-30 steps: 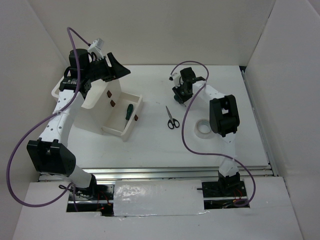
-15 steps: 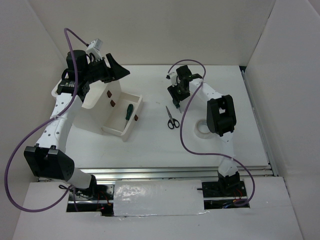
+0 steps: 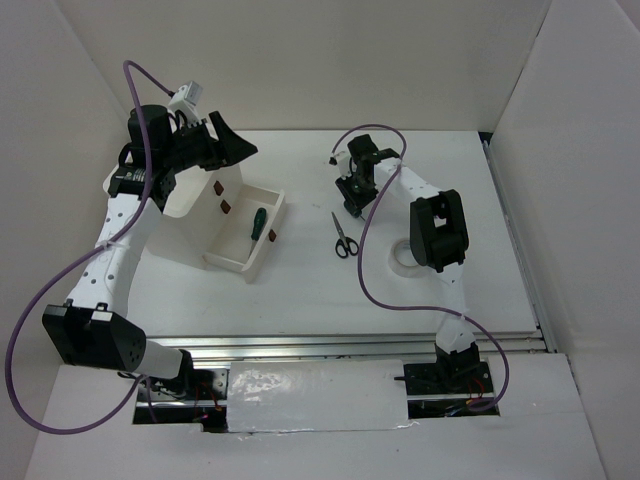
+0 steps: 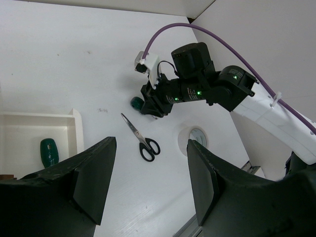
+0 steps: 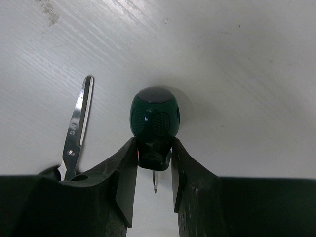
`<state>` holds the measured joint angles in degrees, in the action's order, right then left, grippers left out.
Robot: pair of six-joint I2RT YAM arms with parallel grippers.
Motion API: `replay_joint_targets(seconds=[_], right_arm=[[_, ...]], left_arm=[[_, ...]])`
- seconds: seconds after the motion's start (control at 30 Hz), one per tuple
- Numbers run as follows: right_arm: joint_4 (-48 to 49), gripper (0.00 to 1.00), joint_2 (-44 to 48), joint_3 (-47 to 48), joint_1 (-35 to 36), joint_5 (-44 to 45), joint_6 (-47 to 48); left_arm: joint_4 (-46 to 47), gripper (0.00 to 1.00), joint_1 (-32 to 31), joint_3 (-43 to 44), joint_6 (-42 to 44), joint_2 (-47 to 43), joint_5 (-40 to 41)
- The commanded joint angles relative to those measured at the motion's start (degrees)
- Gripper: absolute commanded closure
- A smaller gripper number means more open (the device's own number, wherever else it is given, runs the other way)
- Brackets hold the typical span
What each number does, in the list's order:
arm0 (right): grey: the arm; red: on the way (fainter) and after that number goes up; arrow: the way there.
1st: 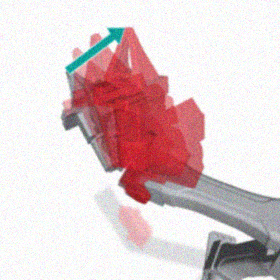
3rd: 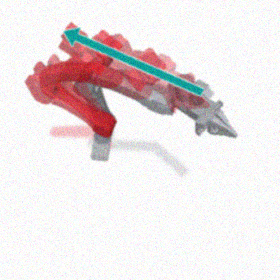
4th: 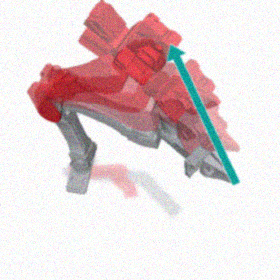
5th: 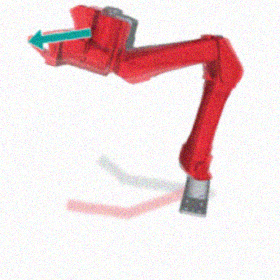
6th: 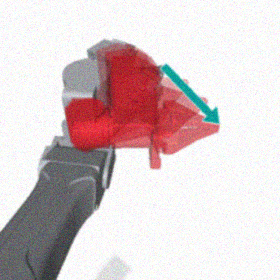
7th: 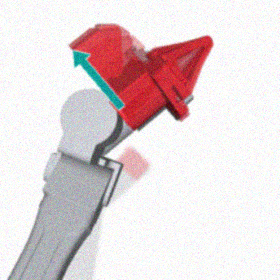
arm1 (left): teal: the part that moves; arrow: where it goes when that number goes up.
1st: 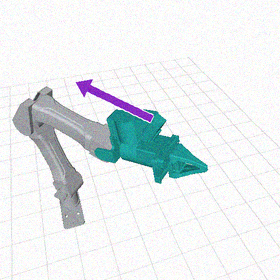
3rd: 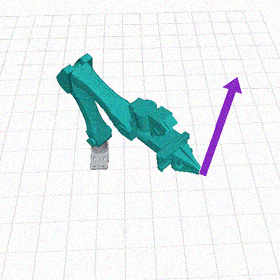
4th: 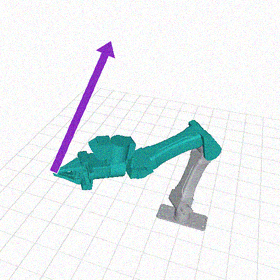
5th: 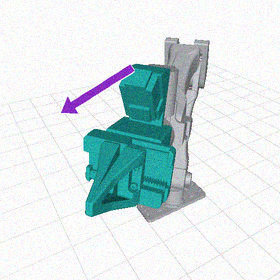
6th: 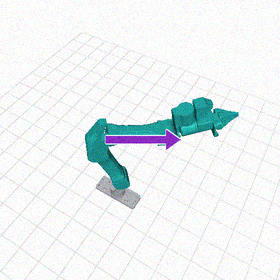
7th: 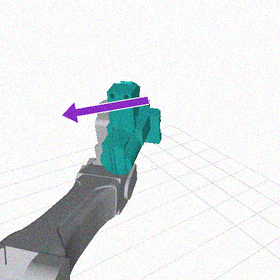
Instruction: Sort the tools into containers
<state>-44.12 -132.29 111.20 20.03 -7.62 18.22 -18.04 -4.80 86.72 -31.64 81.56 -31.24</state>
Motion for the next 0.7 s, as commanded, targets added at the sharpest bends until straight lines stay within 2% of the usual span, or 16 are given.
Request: replay_joint_targets(seconds=[0.0,0.13,0.2,0.27,0.3,0.33,0.37,0.6,0.67], right_arm=[[-4.4,1.00,-0.1,3.7,-0.3,0.0,0.2],[-5.0,1.00,4.4,6.8,-0.1,-3.4,-2.3],[-3.4,1.00,8.9,8.6,-0.2,-10.0,-7.9],[3.6,1.00,14.7,5.8,0.1,-17.8,-13.9],[7.1,1.00,16.6,3.9,0.4,-19.9,-21.2],[14.9,1.00,20.0,-0.4,1.6,-21.2,-24.9],[18.7,1.00,21.2,-2.5,2.6,-22.6,-28.1],[38.0,1.00,19.3,-5.5,13.3,-18.8,-51.3],[38.6,1.00,15.5,-3.5,15.9,-16.9,-57.0]], left_arm=[[1.4,0.28,0.2,-1.0,1.2,-3.2,0.0],[1.7,0.28,1.5,-1.0,2.0,-4.3,0.3],[2.0,0.27,2.6,-1.2,2.4,-5.3,0.6],[2.3,0.27,3.2,-1.5,2.8,-6.5,0.9],[2.2,0.27,3.6,-1.6,3.2,-6.9,1.3],[2.3,0.27,4.1,-2.2,3.6,-7.7,2.2],[2.6,0.26,4.5,-2.4,3.6,-8.2,2.4],[2.7,0.25,10.1,-3.8,3.4,-10.7,4.6],[2.1,0.25,10.8,-3.7,3.4,-11.0,4.2]])
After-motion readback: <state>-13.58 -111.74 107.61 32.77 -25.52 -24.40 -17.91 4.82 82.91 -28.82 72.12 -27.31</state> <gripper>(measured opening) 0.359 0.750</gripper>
